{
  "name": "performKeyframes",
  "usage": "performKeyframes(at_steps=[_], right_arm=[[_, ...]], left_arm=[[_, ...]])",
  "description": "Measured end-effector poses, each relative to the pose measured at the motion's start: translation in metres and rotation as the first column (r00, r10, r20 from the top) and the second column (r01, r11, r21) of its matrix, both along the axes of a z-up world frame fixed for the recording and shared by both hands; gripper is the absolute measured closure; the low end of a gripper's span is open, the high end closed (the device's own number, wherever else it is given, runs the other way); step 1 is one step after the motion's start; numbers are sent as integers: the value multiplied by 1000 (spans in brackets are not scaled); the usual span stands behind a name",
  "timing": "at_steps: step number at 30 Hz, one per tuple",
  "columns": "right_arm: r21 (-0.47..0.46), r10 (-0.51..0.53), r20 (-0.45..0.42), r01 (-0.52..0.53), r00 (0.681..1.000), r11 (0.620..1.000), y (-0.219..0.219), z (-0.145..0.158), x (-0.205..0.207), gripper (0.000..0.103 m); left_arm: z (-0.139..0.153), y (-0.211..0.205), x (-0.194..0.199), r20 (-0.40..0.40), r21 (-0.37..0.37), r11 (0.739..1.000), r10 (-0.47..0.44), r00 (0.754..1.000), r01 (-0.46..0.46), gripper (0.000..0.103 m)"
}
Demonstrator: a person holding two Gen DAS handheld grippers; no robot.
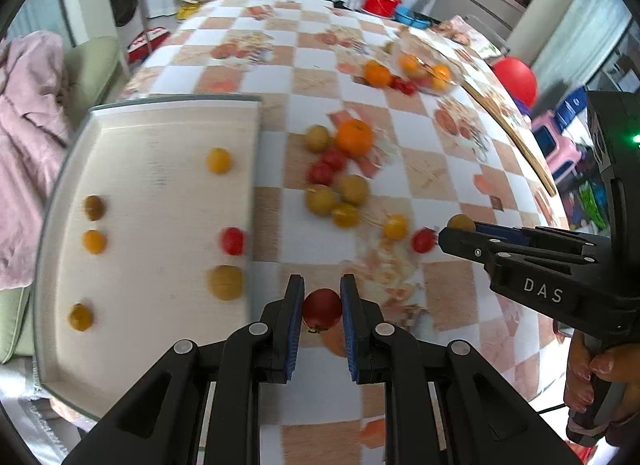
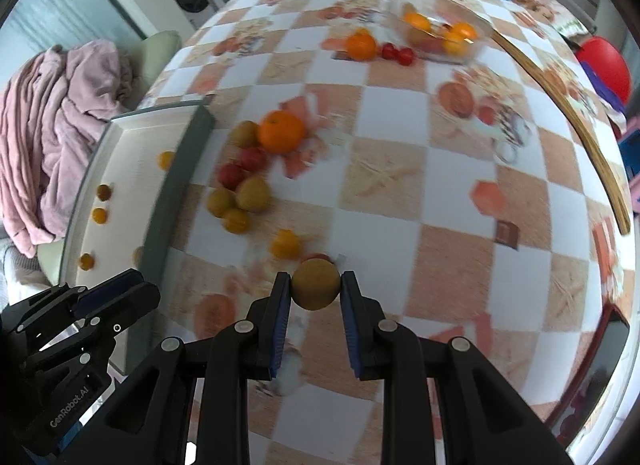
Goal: Organize fruits
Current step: 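Carry both fruits over the white tray and open both tools to release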
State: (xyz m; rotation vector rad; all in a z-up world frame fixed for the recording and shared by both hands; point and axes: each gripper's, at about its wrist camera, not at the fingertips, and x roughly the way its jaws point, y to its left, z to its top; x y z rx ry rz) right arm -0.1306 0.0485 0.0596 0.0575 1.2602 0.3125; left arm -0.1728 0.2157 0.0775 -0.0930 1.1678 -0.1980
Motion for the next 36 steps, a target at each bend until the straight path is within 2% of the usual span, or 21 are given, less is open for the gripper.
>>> performKeyframes(at_steps=[8, 16, 24, 36], right_arm=[[40, 92, 18, -93, 996, 995, 58, 10, 19, 76], [102, 158, -10, -157, 987, 982, 118, 1, 48, 76], [88, 217, -44, -213, 975, 973, 163, -19, 61, 76], [41, 254, -84, -251, 964, 967, 183, -44, 69, 75]], left_arm=[[6, 58, 6, 44, 50, 993, 102, 994, -105, 83], [-18, 106, 16, 21, 104, 974, 201, 979, -202, 83], [-39, 117, 18, -7, 146, 968, 208, 978, -204, 83], [-51, 111, 13, -17, 225, 960, 175, 984, -167, 82]])
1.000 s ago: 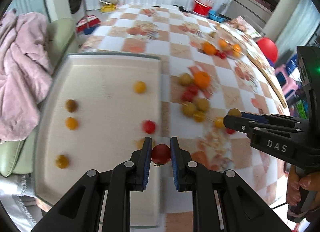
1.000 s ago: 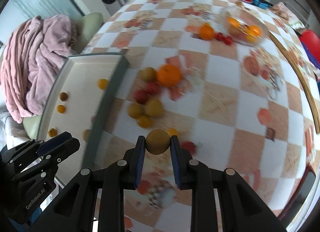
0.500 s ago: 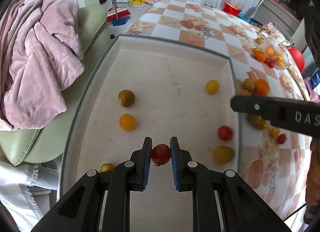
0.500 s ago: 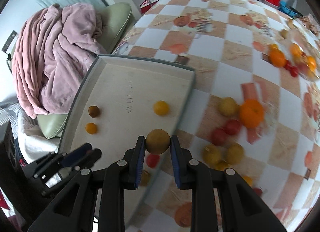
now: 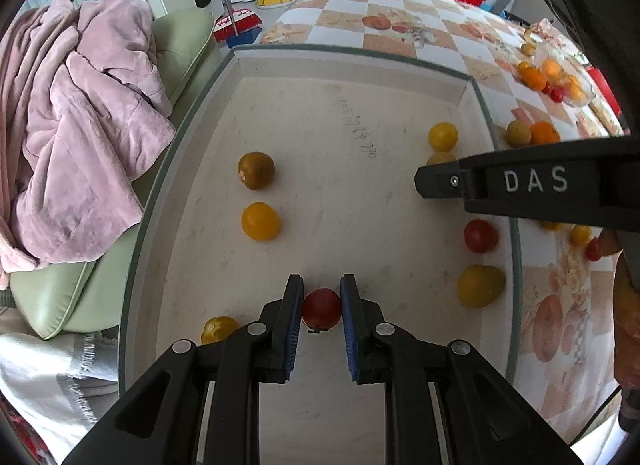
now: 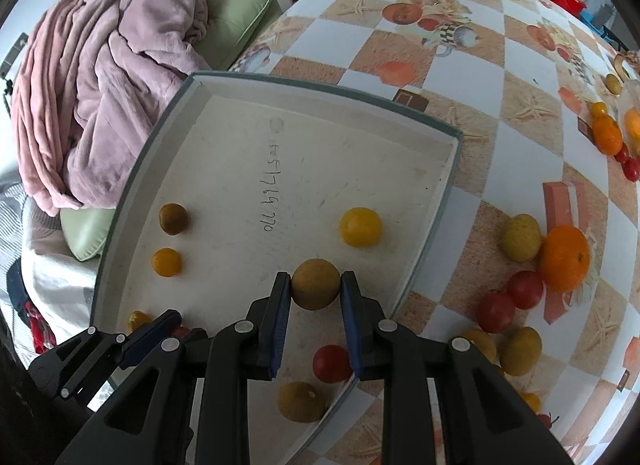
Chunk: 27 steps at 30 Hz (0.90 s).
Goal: Organize fruits
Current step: 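Carry both fruits over the white tray and open both tools to release, then grasp a red tomato with the right tool while the left tool grasps a yellow tomato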
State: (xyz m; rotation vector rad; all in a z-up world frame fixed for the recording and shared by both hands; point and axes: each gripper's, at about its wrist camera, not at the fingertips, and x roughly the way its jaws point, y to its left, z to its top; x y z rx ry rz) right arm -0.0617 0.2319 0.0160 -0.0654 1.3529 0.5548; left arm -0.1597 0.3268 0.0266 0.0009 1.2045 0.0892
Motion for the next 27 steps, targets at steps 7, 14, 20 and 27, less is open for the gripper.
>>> performKeyframes(at_steps=[7, 14, 20, 27], right_arm=[[-11, 35, 3, -35, 999, 999, 9, 1, -1, 58], [67, 1, 30, -3, 1000, 998, 1, 21, -3, 29], [74, -96, 93, 89, 991, 993, -40, 45, -10, 26], [-27, -239, 116, 243, 964, 970, -121, 40, -40, 26]], left_arm=[[1, -1, 1, 3, 44, 999, -1, 1000, 1, 34], [5, 1, -6, 8, 58, 998, -2, 1000, 2, 32], [17, -10, -5, 18, 45, 999, -12, 1000, 11, 32], [40, -41, 2, 72, 8, 997, -78, 994, 77, 32]])
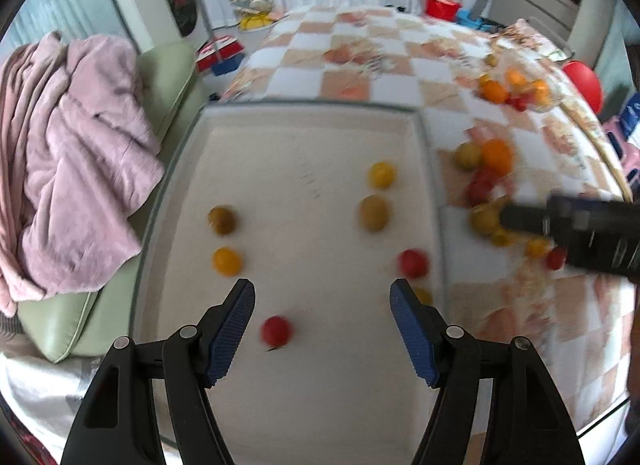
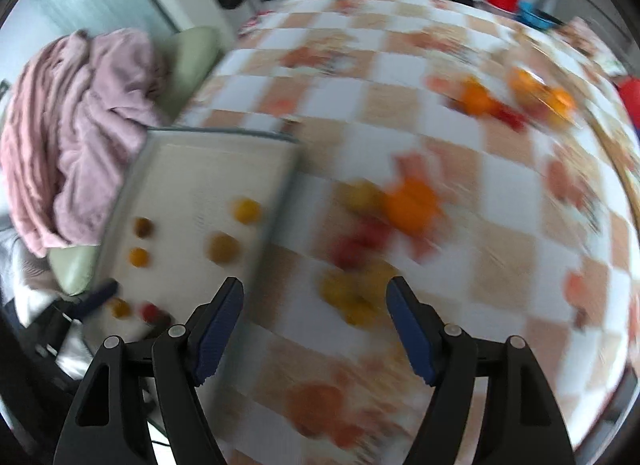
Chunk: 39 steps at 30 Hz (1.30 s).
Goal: Organize fruits
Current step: 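Grasp a red tomato with the right tool while the left tool grasps a yellow tomato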
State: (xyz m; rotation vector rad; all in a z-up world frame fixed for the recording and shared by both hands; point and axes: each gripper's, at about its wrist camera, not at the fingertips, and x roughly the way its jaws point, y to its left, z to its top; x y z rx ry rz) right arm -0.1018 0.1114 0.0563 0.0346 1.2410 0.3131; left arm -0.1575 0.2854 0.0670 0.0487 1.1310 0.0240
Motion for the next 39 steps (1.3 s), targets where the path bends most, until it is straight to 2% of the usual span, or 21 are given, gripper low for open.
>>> performKeyframes(at_steps=[5, 10, 13, 15, 19, 21, 24, 31, 39], right_arm=[[-58, -102, -52, 99, 993, 993, -51, -22, -20, 26], [-74, -123, -58, 118, 991, 990, -66, -37, -27, 26], [-75, -105, -41, 102, 994, 992, -65, -39, -29, 34], [-83, -85, -18, 83, 996, 993, -62, -39, -29, 44], [-110, -18, 21, 20, 1000, 994, -55, -40, -30, 54], [-133, 3, 36, 2, 999, 991, -54, -40, -29, 67], [-144, 2, 45, 5, 999, 990, -61, -39, -27, 73], [-153, -41, 44, 47, 998, 987, -89, -37, -19, 73], [-150, -71, 45, 77, 996, 986, -118, -35, -19, 73]], left_arm=[[11, -34, 9, 31, -33, 996, -77, 997, 78, 32], [11, -61, 14, 22, -42, 990, -133, 991, 133, 32], [8, -74, 16, 7, -43, 988, -150, 989, 150, 32], [4, -81, 18, -5, -46, 986, -158, 987, 158, 32], [-1, -89, 23, -22, -56, 986, -158, 987, 156, 32], [-5, -93, 26, -37, -66, 987, -151, 988, 149, 32], [-13, -99, 30, -62, -77, 987, -144, 988, 139, 32], [-32, -116, 35, -117, -115, 987, -124, 985, 111, 32], [-42, -150, 34, -127, -132, 979, -175, 976, 158, 32]])
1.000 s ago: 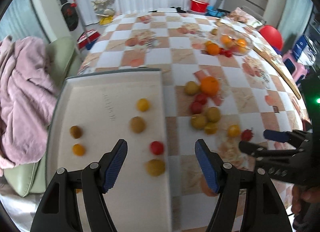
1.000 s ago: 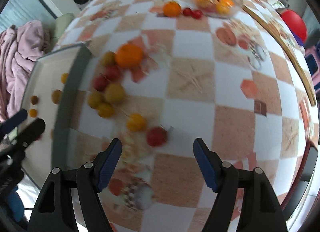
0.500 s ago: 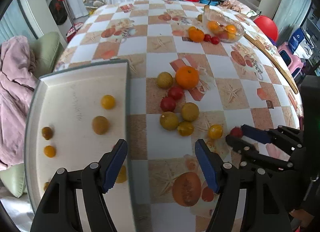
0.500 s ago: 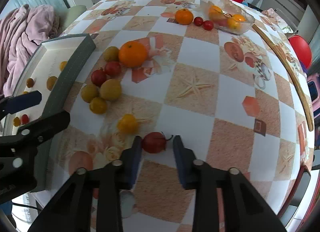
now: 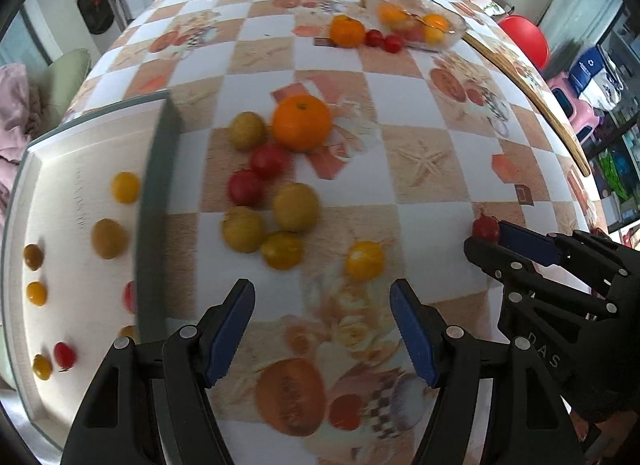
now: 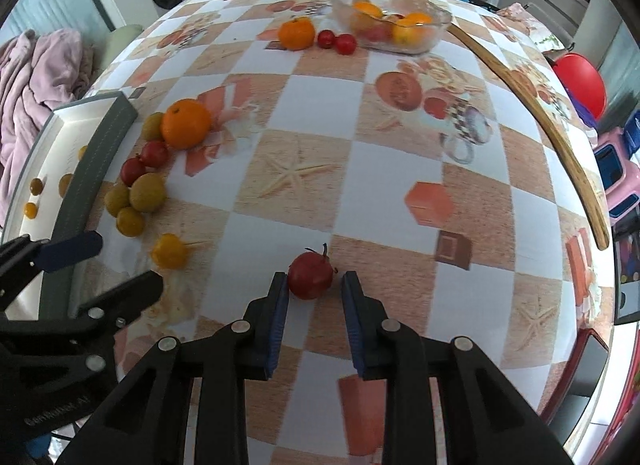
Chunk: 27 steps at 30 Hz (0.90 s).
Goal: Organize fruits
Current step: 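Grasp a red tomato with the right tool while the left tool grasps a yellow tomato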
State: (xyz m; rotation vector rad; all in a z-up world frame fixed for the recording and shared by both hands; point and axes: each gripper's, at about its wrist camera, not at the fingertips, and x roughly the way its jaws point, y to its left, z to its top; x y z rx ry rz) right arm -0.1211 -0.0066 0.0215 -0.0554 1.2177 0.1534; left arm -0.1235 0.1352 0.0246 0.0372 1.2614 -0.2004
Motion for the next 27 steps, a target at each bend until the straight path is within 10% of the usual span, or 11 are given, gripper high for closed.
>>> performKeyframes(at_steps=[11, 15, 17, 27], right_arm=[[19, -27, -4, 27, 1000, 999, -22, -1, 3, 73], [29, -34, -6, 34, 999, 999, -23, 0, 2, 73], [34, -39, -8, 39, 999, 999, -25, 0, 1, 73], [65, -69, -16, 70, 997, 995, -33, 2, 0, 73]], left_arm=[[-2, -34, 5, 75, 148, 988, -56, 996, 45, 33], [0, -47, -1, 113, 245, 964, -131, 985, 101, 52], [1, -53, -4, 127, 263, 955, -178, 976, 140, 84], [5, -5, 7, 14, -23, 1000, -8, 1000, 8, 83]])
